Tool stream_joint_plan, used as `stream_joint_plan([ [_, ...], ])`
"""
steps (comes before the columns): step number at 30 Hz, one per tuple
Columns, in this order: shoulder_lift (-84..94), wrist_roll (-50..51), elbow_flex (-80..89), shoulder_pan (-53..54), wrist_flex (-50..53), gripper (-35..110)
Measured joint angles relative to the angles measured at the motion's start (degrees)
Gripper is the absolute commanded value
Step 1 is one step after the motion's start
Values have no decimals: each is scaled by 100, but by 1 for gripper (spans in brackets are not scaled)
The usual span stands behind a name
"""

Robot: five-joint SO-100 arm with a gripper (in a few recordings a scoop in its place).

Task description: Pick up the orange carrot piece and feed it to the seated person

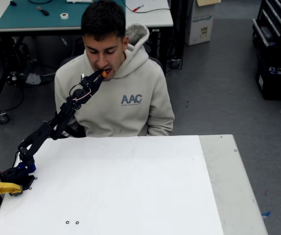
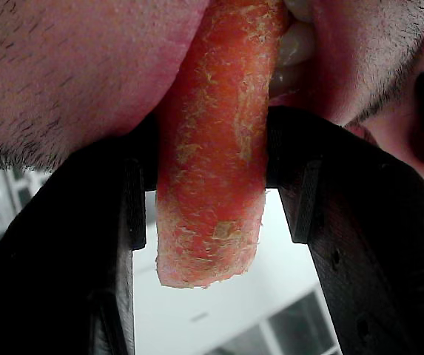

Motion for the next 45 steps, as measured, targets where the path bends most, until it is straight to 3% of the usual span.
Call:
stream_joint_plan([
  [14, 0, 79, 0, 290, 0, 29],
  [28, 0, 79, 0, 1283, 0, 23],
  [34, -246, 79, 105, 1336, 0, 11],
  [39, -246, 79, 712, 1424, 0, -4],
  [45, -53, 79, 1986, 1424, 0, -1],
])
